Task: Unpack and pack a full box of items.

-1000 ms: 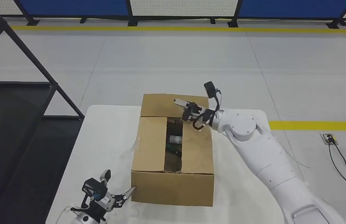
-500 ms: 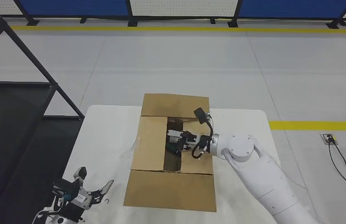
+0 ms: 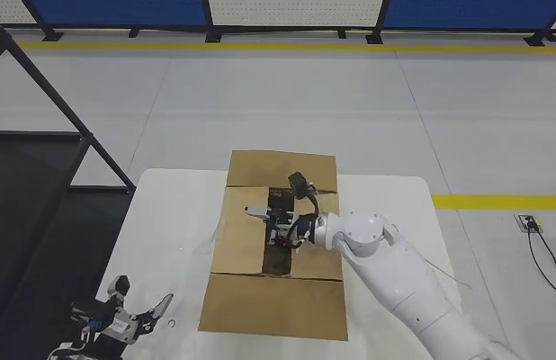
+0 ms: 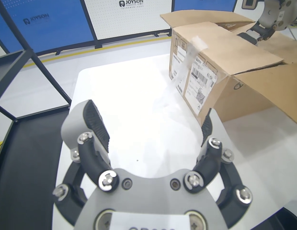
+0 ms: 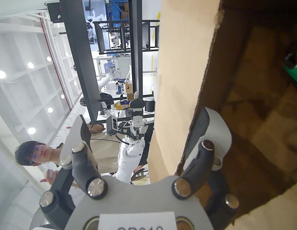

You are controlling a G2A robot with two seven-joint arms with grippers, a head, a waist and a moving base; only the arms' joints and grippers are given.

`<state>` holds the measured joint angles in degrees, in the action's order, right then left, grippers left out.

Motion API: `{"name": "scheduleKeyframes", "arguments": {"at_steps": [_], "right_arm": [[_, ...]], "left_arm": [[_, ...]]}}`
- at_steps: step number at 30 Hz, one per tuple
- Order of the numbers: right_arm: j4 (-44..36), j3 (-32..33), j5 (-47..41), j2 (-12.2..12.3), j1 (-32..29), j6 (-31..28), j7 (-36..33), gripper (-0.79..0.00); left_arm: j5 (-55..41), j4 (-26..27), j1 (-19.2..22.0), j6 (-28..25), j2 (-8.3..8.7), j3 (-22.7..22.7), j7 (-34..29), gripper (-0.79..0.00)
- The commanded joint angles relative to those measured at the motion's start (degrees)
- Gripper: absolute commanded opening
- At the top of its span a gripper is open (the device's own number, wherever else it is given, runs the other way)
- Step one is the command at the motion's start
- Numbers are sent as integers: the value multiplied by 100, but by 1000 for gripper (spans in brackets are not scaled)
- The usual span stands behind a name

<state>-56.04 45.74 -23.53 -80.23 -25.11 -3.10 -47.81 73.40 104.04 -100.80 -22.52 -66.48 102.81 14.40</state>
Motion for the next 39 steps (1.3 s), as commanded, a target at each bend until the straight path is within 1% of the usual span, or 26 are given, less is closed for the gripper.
{"name": "scheduleKeyframes", "arguments": {"at_steps": [1, 5, 9, 13, 17, 22, 32, 34, 36, 39], "right_arm": [[-18, 10, -57, -36, 87, -48, -5, 0], [-159, 47, -97, -75, 182, -35, -44, 0], [-405, -23, -63, -152, 242, 86, 201, 0], [-584, -206, -77, -300, 310, 138, 654, 0], [-533, -416, -207, -468, 412, 16, 744, 0], [-533, -416, -207, -468, 412, 16, 744, 0], [-533, -416, -207, -468, 412, 16, 744, 0], [-492, -339, -399, -491, 275, 14, 1038, 0], [-430, -366, -418, -558, 280, 3, 1367, 0], [-111, -475, -625, -714, 410, -94, 1530, 0]], "left_arm": [[-7, 20, -11, 1, -4, -30, 26, 0], [-4, 57, -13, -1, -7, -63, 41, 0], [12, 69, -11, 5, -10, -85, 61, 0], [-5, 25, -40, 86, -15, -53, 116, 0], [-156, -81, -83, 115, -20, 28, 169, 0], [-345, -224, -91, -34, -16, 108, 155, 0], [-345, -224, -91, -34, -16, 108, 155, 0], [-334, -209, -69, 20, -18, 92, 110, 0], [-305, -177, -24, 110, -25, 36, 22, 0], [-260, -141, 0, 173, -30, -14, -52, 0]]}}
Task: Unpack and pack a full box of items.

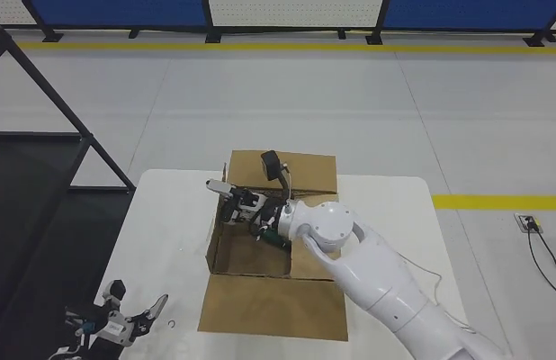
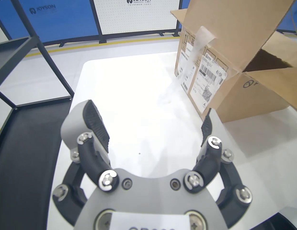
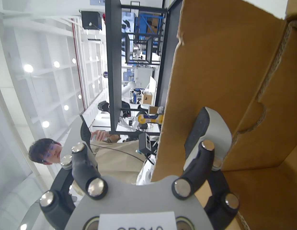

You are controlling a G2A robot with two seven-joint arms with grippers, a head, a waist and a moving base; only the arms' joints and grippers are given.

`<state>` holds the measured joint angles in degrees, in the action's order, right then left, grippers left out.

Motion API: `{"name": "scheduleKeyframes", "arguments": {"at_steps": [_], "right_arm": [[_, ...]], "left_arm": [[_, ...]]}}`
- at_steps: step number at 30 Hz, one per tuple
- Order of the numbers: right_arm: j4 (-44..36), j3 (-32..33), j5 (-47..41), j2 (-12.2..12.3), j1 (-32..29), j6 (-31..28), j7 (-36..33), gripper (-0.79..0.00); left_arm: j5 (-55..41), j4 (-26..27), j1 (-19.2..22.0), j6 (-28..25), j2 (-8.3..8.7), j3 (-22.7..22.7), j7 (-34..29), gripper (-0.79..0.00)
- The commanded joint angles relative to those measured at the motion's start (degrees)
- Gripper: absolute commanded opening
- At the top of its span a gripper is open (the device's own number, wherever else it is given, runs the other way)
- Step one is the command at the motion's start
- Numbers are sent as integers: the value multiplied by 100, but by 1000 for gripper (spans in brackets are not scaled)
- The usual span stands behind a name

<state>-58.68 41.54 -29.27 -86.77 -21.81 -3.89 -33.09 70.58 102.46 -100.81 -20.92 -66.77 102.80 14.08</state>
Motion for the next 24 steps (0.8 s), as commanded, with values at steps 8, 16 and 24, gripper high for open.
{"name": "scheduleKeyframes", "arguments": {"at_steps": [8, 16, 24], "right_arm": [[1176, -580, -310, -618, 620, -207, 158, 0], [2108, -971, -454, -1206, 974, -437, 166, 0], [2776, -1000, -451, -1583, 1145, -911, 268, 0]], "left_arm": [[-23, 13, -146, 118, -12, 85, 45, 0], [-104, 34, -239, 169, -26, 139, 110, 0], [-361, 501, -399, -112, -49, 77, 355, 0]]}}
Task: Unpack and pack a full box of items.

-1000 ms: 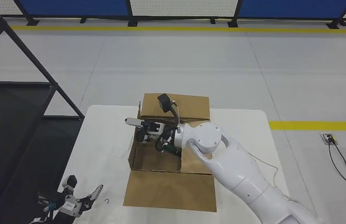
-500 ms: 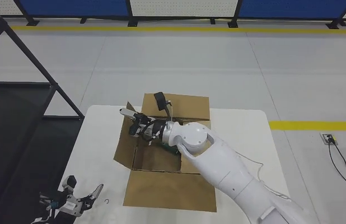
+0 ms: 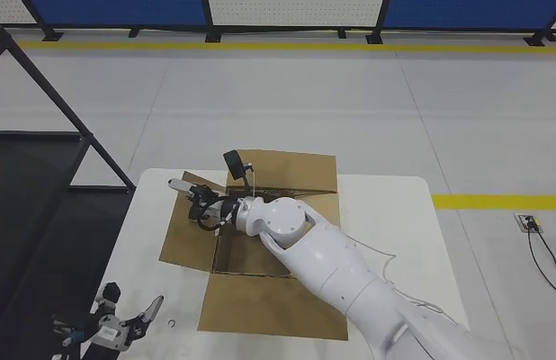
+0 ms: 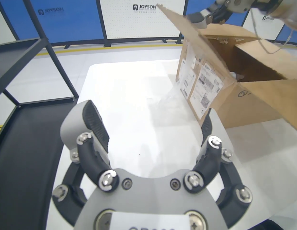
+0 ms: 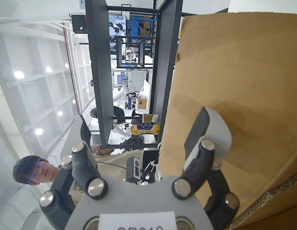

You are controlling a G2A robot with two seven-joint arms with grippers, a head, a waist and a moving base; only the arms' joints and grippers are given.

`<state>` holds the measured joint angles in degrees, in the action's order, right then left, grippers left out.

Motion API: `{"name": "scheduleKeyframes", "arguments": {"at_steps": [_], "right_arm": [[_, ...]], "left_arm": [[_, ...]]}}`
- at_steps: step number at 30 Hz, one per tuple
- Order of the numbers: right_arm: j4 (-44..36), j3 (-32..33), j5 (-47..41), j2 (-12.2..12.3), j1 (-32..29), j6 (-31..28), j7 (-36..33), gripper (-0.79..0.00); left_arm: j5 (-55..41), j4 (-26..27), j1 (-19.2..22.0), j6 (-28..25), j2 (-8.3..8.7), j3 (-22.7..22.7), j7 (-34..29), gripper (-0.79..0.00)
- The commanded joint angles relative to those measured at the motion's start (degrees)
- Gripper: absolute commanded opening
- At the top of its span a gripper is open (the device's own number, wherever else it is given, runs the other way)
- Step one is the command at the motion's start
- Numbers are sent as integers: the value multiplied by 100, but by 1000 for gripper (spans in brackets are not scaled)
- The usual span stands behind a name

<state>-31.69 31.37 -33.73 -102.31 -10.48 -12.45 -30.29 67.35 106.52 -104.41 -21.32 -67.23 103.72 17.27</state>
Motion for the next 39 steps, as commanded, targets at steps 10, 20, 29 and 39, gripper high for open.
{"name": "scheduleKeyframes", "arguments": {"at_steps": [10, 20, 29, 39], "right_arm": [[588, 104, 77, -267, 45, -42, -222, 0], [822, 292, 198, -364, 41, -316, -431, 0], [817, 672, 235, -284, 13, -1117, -357, 0], [591, 1174, 328, -35, -137, -1398, -418, 0]], "left_arm": [[-278, 625, 150, 624, -76, -318, -151, 0], [-89, 267, 891, 1670, -147, -765, -848, 0], [104, -193, 1181, 1910, -175, -886, -944, 0], [51, -537, 1312, 1915, -189, -796, -971, 0]]}}
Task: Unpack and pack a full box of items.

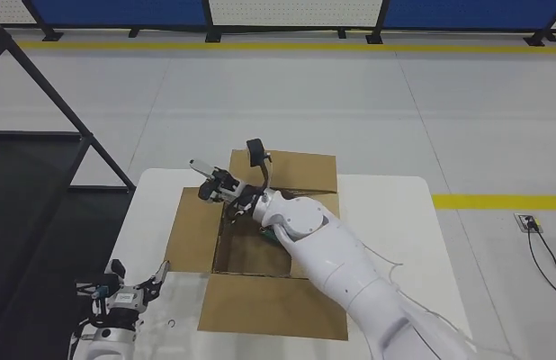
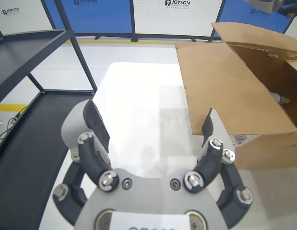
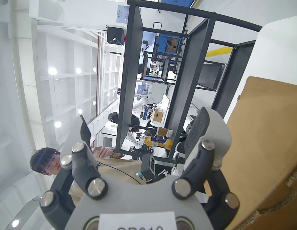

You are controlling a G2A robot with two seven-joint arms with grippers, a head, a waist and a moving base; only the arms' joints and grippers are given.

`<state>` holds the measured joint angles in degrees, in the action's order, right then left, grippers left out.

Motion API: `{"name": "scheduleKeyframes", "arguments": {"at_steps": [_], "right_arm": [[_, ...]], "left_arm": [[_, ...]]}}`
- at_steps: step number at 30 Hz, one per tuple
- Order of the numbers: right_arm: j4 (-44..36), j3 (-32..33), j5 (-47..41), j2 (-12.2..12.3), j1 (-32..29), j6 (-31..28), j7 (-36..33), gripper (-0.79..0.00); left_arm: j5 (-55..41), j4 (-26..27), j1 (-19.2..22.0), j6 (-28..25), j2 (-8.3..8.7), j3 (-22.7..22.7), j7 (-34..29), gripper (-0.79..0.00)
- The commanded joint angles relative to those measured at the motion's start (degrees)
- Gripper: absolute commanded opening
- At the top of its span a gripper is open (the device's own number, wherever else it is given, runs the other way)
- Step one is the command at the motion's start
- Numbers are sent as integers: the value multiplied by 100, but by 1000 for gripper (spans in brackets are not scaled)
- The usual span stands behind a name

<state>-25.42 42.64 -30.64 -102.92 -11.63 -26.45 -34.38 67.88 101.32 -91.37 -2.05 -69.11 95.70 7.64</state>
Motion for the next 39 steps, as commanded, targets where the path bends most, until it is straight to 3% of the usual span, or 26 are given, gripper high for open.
{"name": "scheduleKeyframes", "arguments": {"at_steps": [1, 13, 27, 39], "right_arm": [[-71, 93, 36, 50, -43, 5, -7, 0], [-1065, 748, 316, 452, -560, -163, -463, 0], [-3310, 1644, 1216, 1001, -1825, 527, -612, 0], [-5015, 2748, 1260, 1429, -3130, 519, -1573, 0]], "left_arm": [[-2, -27, 16, -20, -2, 9, -12, 0], [-13, 3, -73, -214, -5, 113, 3, 0], [-454, 766, -558, -398, -28, 473, 274, 0], [-879, 1640, -786, -623, -48, 788, 279, 0]]}}
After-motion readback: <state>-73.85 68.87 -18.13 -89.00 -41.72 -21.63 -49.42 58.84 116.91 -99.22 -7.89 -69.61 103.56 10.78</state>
